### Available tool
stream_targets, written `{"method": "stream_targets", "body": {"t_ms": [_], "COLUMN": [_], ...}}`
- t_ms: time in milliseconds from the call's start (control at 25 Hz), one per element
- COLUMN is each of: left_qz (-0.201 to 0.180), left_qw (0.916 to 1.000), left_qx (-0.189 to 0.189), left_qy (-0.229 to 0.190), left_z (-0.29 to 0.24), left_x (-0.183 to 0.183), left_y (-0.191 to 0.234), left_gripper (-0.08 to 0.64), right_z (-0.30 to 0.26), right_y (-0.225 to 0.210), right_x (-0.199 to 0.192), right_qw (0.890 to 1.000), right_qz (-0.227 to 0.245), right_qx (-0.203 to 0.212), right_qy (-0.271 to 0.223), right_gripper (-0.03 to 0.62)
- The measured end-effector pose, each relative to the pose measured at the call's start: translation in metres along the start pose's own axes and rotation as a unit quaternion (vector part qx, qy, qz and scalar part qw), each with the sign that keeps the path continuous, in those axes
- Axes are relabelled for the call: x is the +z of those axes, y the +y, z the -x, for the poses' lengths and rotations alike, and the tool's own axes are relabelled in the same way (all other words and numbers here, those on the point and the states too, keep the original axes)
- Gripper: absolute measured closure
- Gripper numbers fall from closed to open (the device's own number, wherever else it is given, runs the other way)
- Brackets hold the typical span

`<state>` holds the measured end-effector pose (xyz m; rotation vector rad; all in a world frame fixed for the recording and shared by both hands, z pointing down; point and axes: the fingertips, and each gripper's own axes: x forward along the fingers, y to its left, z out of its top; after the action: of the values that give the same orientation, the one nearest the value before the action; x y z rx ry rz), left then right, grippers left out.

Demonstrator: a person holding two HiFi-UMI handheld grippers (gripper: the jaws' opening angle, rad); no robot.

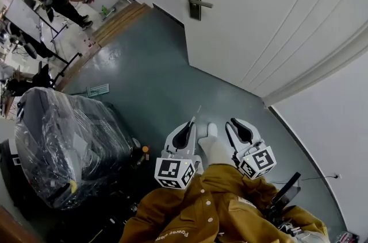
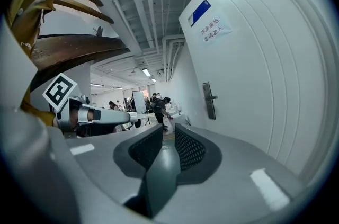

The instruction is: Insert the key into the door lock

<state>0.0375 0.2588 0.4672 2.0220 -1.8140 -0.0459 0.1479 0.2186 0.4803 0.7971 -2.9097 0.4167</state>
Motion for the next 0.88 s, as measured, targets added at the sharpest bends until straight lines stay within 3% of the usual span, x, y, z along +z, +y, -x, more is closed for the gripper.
{"method": "stream_targets", "body": {"t_ms": [280,600,880], "left_qz": [0.005,0.007,0.01], "left_qw": [0.9998,0.9997,0.9995], "left_qx": [0.011,0.02,0.028], "left_qy": [0.014,0.014,0.007], "left_z": [-0.077,-0.173,-0.227], "left_x": [0.019,0.063,0.083], "left_y": [0.026,0.034,0.036], "left_gripper": [0.535,0.534,0.535], "right_z": [-0.059,-0.119,-0.156], "right_y": [-0.065,-0.134,-0.16], "right_x": [0.002,0.051,0.074], "right_qw": [0.998,0.997,0.994], "right_qz": [0.009,0.019,0.024], "right_qx": [0.036,0.067,0.106], "right_qy": [0.04,0.032,0.022], "right_gripper": [0.514,0.514,0.523]}}
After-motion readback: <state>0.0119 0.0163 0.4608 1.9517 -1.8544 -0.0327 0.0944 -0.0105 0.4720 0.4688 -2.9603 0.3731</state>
